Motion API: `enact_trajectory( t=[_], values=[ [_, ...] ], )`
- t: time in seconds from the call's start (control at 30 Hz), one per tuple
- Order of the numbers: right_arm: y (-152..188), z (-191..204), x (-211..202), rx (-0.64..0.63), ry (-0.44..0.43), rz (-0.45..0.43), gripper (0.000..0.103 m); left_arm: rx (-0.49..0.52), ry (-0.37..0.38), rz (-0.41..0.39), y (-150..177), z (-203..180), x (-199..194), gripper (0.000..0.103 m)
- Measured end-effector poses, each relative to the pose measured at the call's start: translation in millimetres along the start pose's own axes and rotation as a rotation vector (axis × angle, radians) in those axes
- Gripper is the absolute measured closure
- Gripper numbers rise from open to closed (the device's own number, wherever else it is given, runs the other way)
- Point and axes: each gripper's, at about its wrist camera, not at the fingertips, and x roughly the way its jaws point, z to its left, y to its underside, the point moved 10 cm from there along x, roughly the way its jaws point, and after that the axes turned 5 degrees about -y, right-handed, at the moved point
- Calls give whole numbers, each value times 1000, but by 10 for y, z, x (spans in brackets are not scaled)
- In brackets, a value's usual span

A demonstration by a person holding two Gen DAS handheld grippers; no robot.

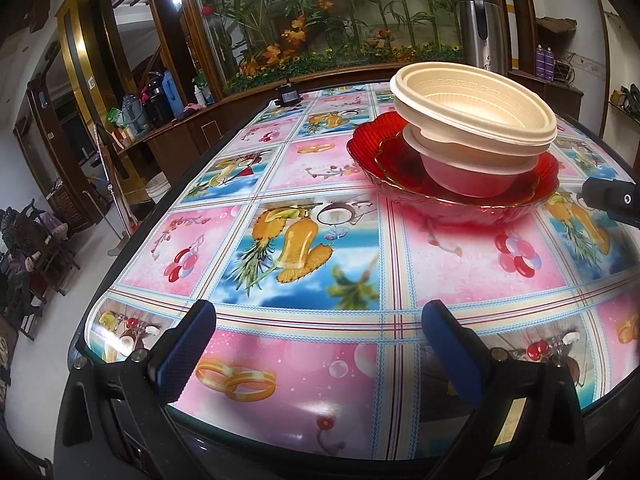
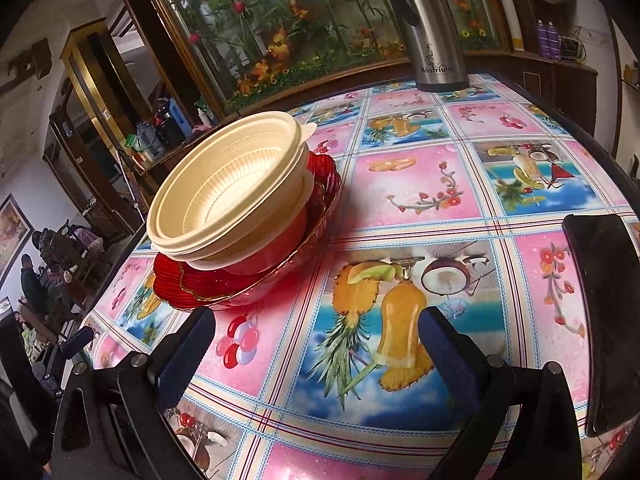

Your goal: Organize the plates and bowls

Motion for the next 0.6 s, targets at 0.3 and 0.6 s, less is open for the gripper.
enact_trajectory(
  t=[0.3, 0.6],
  values=[
    [-5, 21, 0, -3, -7, 0, 0, 7, -4, 3, 3, -26, -7, 0],
    [2, 25, 19, -4, -9, 9, 0, 10, 7, 11, 16, -57, -15, 0]
  ],
)
